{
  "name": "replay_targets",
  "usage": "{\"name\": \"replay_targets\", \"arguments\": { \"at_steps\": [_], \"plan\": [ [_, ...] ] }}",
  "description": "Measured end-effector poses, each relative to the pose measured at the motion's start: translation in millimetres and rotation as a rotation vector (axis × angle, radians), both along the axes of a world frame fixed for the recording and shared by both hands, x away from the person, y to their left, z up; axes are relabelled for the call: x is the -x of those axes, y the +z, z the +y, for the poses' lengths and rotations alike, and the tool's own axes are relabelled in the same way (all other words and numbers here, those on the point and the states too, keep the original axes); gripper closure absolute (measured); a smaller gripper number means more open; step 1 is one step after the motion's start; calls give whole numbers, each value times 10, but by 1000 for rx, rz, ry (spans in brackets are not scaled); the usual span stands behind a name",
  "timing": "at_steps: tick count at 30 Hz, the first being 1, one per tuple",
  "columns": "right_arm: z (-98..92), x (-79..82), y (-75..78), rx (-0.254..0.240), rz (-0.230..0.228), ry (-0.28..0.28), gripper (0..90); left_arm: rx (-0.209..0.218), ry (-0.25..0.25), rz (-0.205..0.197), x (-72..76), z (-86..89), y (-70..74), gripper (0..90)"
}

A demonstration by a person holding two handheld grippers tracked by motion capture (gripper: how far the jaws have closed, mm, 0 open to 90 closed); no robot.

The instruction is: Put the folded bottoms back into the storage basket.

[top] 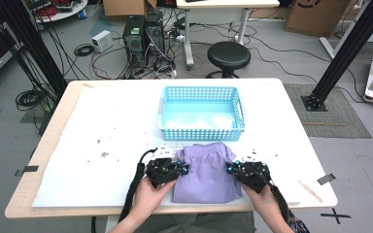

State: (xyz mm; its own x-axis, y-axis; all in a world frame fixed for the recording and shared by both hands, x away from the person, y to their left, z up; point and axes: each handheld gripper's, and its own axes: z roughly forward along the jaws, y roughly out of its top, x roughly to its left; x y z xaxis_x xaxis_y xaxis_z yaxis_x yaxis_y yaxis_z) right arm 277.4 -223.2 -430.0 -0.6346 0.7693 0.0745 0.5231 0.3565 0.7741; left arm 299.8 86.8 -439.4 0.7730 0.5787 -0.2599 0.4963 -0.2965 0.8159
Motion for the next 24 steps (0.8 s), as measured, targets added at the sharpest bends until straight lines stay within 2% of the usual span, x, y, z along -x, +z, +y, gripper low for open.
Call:
{"name": "replay_targets", "arguments": {
  "at_steps": [6,13,19,24],
  "plan": [
    [-5,23,90,-19,-18,7,860,17,-16,-19,21,19,119,846],
    [36,35,325,-39,-70,23,860,51,-25,-64,30,57,370,848],
    [25,-85,552,-81,-104,19,860,75,-34,-93,-56,123,608,848],
    [55,-253,705,-94,-127,9,861,91,-2,-123,-207,194,775,848]
  ]
}}
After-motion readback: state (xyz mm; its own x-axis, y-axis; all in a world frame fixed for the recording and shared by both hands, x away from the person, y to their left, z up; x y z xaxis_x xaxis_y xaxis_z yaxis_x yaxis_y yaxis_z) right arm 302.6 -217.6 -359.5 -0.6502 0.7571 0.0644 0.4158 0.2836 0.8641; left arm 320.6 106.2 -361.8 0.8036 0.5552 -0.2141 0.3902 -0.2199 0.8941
